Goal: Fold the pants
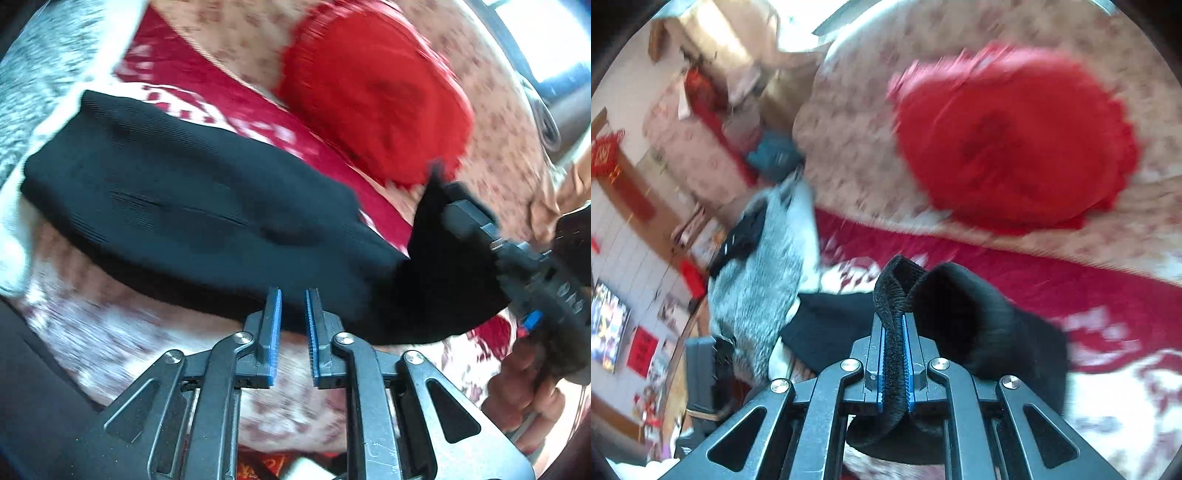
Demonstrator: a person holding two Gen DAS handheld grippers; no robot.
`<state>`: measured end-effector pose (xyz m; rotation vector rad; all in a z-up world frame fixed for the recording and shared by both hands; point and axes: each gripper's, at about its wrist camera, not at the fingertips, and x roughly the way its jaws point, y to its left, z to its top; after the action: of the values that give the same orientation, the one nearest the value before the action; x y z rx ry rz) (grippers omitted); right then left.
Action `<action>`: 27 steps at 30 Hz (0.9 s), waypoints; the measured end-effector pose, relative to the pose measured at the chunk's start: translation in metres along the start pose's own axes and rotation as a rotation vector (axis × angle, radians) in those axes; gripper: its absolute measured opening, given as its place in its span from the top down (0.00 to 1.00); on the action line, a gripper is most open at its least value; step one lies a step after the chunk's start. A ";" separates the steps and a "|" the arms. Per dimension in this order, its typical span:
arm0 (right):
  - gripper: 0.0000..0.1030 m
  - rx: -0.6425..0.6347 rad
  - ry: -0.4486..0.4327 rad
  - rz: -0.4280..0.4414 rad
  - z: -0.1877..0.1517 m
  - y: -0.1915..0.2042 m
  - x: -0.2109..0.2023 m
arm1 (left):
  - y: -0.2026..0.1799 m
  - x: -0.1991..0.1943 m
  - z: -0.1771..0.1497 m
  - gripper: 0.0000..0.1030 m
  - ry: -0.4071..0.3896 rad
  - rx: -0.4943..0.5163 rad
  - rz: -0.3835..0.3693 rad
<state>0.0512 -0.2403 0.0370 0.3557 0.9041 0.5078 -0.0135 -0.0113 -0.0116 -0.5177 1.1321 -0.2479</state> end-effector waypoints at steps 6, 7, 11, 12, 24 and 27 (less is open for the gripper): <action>0.73 0.085 0.054 0.186 0.004 0.010 0.040 | 0.018 0.006 0.010 0.55 -0.002 -0.039 -0.013; 0.73 0.054 0.024 0.185 0.006 0.011 0.027 | 0.014 0.009 0.010 0.52 0.000 -0.029 -0.015; 0.73 -0.030 -0.012 -0.004 -0.005 -0.001 -0.010 | -0.001 0.013 0.007 0.40 0.014 0.006 -0.054; 0.73 -0.055 0.013 -0.072 -0.015 -0.008 -0.010 | -0.009 0.017 0.006 0.37 0.019 0.029 -0.055; 0.73 -0.083 0.136 -0.259 -0.080 -0.055 0.025 | -0.071 0.071 0.007 0.33 0.063 0.171 0.010; 0.73 -0.081 0.149 -0.227 -0.077 -0.055 0.018 | -0.071 0.076 0.009 0.33 0.078 0.162 0.022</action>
<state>0.0127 -0.2694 -0.0466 0.1401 1.0505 0.3637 0.0305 -0.1034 -0.0326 -0.3548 1.1814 -0.3396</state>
